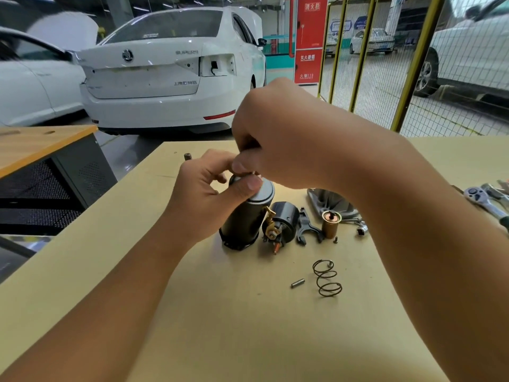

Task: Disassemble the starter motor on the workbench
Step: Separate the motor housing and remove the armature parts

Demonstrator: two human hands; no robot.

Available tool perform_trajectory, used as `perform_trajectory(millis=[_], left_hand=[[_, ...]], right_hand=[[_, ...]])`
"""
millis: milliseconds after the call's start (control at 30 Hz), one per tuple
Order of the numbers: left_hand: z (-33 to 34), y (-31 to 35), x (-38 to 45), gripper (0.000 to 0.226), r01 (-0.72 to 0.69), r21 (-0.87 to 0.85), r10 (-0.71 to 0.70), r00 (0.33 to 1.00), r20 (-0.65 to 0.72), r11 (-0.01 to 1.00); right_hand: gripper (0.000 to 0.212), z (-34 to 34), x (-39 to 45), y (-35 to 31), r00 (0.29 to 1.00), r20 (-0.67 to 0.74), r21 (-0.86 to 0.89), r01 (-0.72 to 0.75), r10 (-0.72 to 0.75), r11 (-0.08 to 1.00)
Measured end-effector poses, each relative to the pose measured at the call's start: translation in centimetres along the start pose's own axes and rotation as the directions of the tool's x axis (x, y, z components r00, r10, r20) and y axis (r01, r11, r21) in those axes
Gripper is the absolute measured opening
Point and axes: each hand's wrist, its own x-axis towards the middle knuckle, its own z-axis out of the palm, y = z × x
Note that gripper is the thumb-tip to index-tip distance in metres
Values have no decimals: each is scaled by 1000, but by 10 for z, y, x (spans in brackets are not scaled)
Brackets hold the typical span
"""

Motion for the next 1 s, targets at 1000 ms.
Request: perform_trajectory(millis=[1000], left_hand=[[9,-5,0,22,-18,-8,18,997,-80,1000]], right_hand=[[15,-1,-2,4,1000,-18,-15,10,-10,1000]])
